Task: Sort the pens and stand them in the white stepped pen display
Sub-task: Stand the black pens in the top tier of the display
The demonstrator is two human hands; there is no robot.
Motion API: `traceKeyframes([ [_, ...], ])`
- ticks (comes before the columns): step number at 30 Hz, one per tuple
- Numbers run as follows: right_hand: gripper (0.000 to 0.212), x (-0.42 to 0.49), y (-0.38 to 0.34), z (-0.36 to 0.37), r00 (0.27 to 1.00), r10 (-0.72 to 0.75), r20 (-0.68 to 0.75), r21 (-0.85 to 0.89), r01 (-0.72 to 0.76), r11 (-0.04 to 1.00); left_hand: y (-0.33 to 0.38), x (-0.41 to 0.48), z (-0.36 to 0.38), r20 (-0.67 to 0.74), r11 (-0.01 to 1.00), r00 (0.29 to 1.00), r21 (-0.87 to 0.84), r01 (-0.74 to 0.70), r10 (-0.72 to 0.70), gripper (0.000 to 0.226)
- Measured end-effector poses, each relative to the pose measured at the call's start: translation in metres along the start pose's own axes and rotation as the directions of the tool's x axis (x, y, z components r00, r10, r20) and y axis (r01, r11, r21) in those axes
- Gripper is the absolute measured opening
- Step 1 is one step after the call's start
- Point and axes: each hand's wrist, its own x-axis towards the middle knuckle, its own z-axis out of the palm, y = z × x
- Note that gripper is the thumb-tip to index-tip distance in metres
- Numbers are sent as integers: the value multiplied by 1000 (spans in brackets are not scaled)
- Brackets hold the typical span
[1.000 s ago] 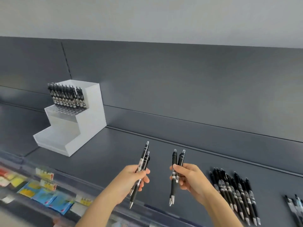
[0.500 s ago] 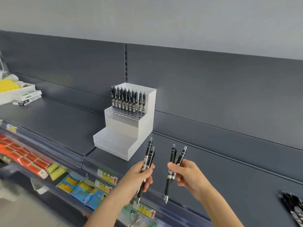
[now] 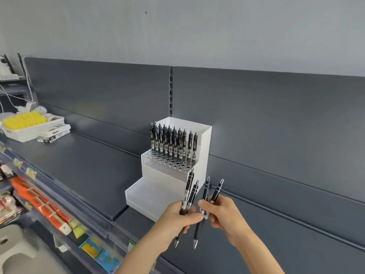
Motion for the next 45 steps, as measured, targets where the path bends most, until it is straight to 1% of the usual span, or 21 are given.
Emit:
traceKeyframes([
  [2, 20, 9, -3, 3, 1000, -7, 21, 9, 7, 1000, 4, 7, -3, 10, 1000, 1000, 6, 0, 0, 40],
  [4, 15, 16, -6, 7, 999, -12, 40, 13, 11, 1000, 5, 15, -5, 11, 1000, 1000, 11, -13, 13, 32],
  [6, 8, 26, -9, 13, 999, -10, 40, 12, 10, 1000, 6, 24, -13, 4, 999, 999, 1, -45, 45, 17],
  [7, 11, 30, -11, 15, 999, -4, 34, 8, 4, 1000, 6, 29, -18, 1, 998, 998, -4, -61, 61, 9],
  [9, 15, 39, -14, 19, 999, 13, 32, 21, -14, 1000, 6, 38, -30, -3, 997, 997, -15, -77, 77, 7],
  [11, 6, 47, -16, 25, 999, 15, 42, 64, -17, 998, 6, 48, -45, -8, 997, 997, -24, -78, 78, 6],
  [12, 8, 50, -17, 30, 999, 14, 35, 85, -16, 996, 5, 52, -52, 0, 996, 997, -33, -80, 80, 8],
  [14, 12, 55, -19, 41, 1000, 5, -18, 105, -3, 994, 4, 61, -68, 30, 995, 996, -47, -87, 88, 9],
  [16, 10, 60, -22, 55, 995, -6, -97, 114, 17, 993, 3, 69, -87, 57, 996, 995, -43, -80, 82, 9],
  [18, 14, 66, -27, 68, 984, -21, -178, 91, 38, 995, 3, 77, -107, 79, 996, 994, -38, -75, 78, 9],
  [21, 23, 74, -35, 85, 954, -43, -297, 61, 64, 996, 6, 89, -135, 106, 995, 990, -39, -90, 94, 7],
  [27, 24, 81, -39, 111, 885, -44, -463, 41, 72, 997, 5, 105, -169, 192, 994, 975, -30, -104, 108, 6],
  [29, 22, 81, -45, 113, 849, -76, -523, -8, 85, 996, 8, 109, -173, 216, 993, 969, -35, -113, 118, 5],
  [31, 18, 82, -55, 109, 789, -148, -596, -88, 120, 989, 11, 112, -175, 227, 991, 965, -46, -125, 132, 5],
  [33, 15, 84, -65, 102, 704, -231, -671, -193, 136, 972, 11, 115, -177, 228, 990, 964, -52, -128, 137, 6],
  [36, 14, 90, -74, 92, 573, -322, -753, -317, 113, 942, 11, 117, -181, 227, 990, 964, -55, -126, 136, 7],
  [38, 12, 96, -80, 87, 518, -375, -769, -385, 92, 918, 12, 117, -183, 233, 990, 962, -60, -130, 140, 7],
  [40, 10, 106, -84, 87, 499, -411, -763, -443, 59, 894, 15, 117, -184, 237, 989, 960, -68, -134, 146, 8],
  [42, 10, 115, -83, 87, 505, -427, -750, -497, -4, 868, 17, 117, -185, 242, 988, 959, -79, -131, 146, 8],
  [43, 11, 119, -83, 88, 519, -427, -740, -524, -48, 850, 17, 117, -185, 244, 988, 959, -85, -128, 146, 7],
  [45, 16, 126, -78, 90, 572, -410, -710, -590, -166, 790, 18, 117, -186, 241, 988, 960, -91, -122, 141, 7],
])
